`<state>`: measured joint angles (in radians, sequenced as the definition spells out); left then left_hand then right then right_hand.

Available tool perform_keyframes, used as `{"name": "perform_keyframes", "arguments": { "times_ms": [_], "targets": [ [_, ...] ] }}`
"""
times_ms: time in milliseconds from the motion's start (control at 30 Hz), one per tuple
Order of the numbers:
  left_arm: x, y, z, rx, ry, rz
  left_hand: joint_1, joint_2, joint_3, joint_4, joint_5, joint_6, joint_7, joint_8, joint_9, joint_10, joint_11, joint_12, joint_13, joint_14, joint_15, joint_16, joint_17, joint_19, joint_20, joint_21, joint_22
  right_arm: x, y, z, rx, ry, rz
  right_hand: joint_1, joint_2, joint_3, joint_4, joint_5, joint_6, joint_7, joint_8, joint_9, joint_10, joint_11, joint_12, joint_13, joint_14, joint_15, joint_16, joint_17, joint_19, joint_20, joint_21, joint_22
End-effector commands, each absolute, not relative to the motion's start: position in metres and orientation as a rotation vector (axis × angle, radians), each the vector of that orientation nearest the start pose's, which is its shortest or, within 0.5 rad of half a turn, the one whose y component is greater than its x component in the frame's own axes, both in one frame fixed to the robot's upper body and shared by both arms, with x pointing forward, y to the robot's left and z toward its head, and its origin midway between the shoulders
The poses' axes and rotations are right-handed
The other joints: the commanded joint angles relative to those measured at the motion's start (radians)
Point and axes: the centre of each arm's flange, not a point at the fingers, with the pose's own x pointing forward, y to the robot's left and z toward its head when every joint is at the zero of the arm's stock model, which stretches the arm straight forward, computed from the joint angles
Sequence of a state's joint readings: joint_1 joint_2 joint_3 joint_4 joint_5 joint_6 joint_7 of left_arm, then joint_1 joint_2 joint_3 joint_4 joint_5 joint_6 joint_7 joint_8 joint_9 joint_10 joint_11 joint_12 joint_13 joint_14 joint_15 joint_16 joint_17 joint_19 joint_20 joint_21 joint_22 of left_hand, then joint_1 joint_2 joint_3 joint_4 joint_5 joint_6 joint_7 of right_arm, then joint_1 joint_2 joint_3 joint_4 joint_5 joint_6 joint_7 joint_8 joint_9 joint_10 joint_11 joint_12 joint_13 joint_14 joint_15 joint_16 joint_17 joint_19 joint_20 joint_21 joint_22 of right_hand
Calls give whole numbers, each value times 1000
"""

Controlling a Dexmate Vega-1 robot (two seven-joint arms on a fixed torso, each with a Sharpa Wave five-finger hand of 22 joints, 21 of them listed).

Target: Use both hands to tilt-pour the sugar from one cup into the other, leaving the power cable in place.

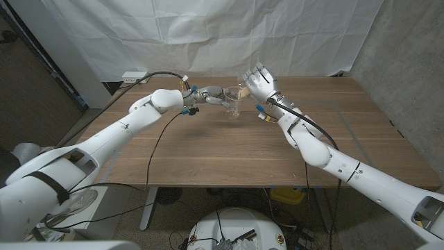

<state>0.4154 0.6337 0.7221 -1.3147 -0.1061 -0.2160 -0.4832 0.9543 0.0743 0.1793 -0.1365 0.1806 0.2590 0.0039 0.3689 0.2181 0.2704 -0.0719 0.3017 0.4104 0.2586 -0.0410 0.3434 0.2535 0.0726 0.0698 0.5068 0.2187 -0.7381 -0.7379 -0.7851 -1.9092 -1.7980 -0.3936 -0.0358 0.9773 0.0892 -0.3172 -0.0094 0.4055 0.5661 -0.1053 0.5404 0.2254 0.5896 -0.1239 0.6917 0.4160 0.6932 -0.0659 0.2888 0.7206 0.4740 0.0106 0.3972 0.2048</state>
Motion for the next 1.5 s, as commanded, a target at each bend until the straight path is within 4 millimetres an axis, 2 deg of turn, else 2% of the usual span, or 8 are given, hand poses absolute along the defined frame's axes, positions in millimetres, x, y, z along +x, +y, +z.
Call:
{"name": "perform_keyframes", "arguments": {
  "times_ms": [33, 200, 600, 633, 767, 833, 1100, 1500],
  "targets": [
    [649, 170, 76, 985, -589, -701, -3, 1, -4, 0, 1, 7, 3, -2, 3, 10, 4, 4, 4, 12, -19, 4, 2, 1, 0, 6, -1, 524, -105, 53, -2380, -1101, -744, -1, 2, -6, 9, 3, 38, -41, 7, 5, -6, -3, -2, 5, -7, -147, -4, 5, -4, -2, -2, 0],
    [649, 171, 76, 983, -590, -699, -4, 2, -4, 0, 2, 13, 3, -1, 3, 13, -3, 6, 4, 14, -20, 4, 2, 1, 0, 7, -1, 525, -107, 57, -2372, -1085, -775, -4, 1, -8, 12, 1, 35, -44, 7, 5, -14, -6, -5, 9, -13, -148, -11, 5, -12, -5, -5, 0],
    [651, 174, 77, 974, -583, -698, -5, 2, -4, -1, 2, 17, 5, -5, 2, 14, 1, 6, 4, 16, -21, 4, 2, 0, 1, 9, 0, 522, -109, 58, -2383, -1105, -803, -7, -3, -9, 16, -1, 31, -44, 5, 4, -16, -7, -8, 9, -16, -148, -17, 8, -18, -9, -8, 0],
    [651, 174, 77, 972, -582, -698, -6, 3, -4, 0, 2, 17, 5, -5, 2, 13, 2, 6, 4, 16, -21, 4, 2, 0, 2, 9, 0, 522, -109, 58, -2387, -1094, -796, -7, -1, -9, 17, -1, 33, -43, 5, 4, -17, -14, -9, 10, -16, -148, -18, 8, -17, -7, -7, 0],
    [652, 174, 77, 969, -580, -703, -4, 3, -4, -2, 2, 18, 5, -6, 1, 15, 2, 7, 4, 16, -20, 4, 1, -1, 1, 9, 0, 521, -107, 55, -2424, -1094, -867, -6, -2, -8, 16, -1, 39, -46, 8, 4, -15, -8, -9, 9, -17, -149, -20, 9, -24, -8, -10, -1],
    [653, 173, 77, 966, -580, -706, -6, 5, -4, 0, 2, 17, 5, -7, 1, 16, 1, 8, 4, 15, -19, 4, 2, -1, 2, 9, 0, 520, -107, 56, -2417, -1108, -817, -6, -1, -7, 17, -1, 42, -46, 9, 4, -16, -14, -9, 10, -16, -149, -20, 10, -23, -6, -10, -1],
    [653, 173, 77, 960, -580, -709, -6, 6, -3, -1, 3, 18, 5, -9, 1, 15, 3, 7, 4, 16, -19, 3, 1, -1, 3, 10, 0, 522, -105, 58, -2448, -1116, -805, -1, -5, -8, 16, -3, 50, -54, 11, 3, -19, -16, -10, 14, -20, -149, -26, 10, -30, -12, -13, -1],
    [653, 176, 76, 959, -580, -703, -8, 7, -2, -1, 3, 23, 6, -12, 1, 17, -1, 9, 4, 18, -22, 2, 0, -2, 2, 12, 0, 521, -104, 61, -2455, -1119, -839, 3, -3, -7, 18, -4, 59, -57, 14, 2, -14, -16, -11, 14, -18, -149, -31, 11, -30, -16, -14, -1]
  ]
}}
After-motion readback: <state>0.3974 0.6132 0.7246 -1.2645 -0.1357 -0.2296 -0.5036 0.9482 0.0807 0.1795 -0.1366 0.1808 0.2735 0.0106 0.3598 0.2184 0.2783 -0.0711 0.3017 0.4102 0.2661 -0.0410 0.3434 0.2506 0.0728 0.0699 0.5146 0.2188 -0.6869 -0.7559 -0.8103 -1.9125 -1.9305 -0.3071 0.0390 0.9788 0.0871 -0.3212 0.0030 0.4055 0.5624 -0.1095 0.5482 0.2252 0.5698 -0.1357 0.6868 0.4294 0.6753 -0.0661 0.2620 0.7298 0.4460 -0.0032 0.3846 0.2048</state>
